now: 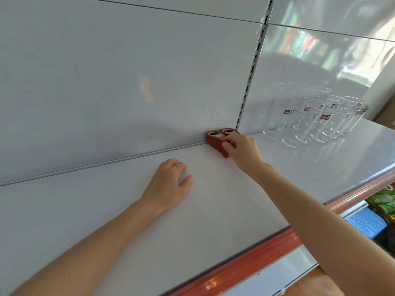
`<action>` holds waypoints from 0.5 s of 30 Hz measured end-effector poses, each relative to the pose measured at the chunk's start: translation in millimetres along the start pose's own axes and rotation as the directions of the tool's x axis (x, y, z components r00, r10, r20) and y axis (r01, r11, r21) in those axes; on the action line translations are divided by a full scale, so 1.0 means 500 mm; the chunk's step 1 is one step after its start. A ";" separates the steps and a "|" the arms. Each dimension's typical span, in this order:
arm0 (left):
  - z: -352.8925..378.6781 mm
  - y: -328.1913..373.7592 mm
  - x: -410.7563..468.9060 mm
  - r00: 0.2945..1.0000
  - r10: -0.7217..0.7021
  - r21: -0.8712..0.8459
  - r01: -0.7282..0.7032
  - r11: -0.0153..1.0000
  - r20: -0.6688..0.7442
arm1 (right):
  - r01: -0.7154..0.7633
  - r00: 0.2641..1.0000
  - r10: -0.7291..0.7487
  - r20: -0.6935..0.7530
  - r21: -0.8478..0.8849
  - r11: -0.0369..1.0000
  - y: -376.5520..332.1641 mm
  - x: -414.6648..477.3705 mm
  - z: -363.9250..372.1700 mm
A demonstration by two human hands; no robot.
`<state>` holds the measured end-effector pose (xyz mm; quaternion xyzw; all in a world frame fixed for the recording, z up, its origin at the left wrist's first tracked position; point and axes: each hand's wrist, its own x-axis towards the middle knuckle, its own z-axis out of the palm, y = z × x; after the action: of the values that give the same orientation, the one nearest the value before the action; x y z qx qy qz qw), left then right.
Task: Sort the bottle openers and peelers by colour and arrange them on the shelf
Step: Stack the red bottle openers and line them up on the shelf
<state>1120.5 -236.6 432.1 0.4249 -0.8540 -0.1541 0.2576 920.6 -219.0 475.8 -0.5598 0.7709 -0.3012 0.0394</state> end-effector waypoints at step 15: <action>-0.278 -0.095 -0.253 0.995 -0.072 0.297 0.089 0.951 -0.068 | 0.445 0.864 -0.454 0.219 0.090 0.891 -0.297 -0.100 0.053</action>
<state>1294.7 -168.8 484.1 0.4975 -0.8420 -0.0214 0.2077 1074.3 -214.4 516.0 -0.7547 0.6036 -0.2479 0.0687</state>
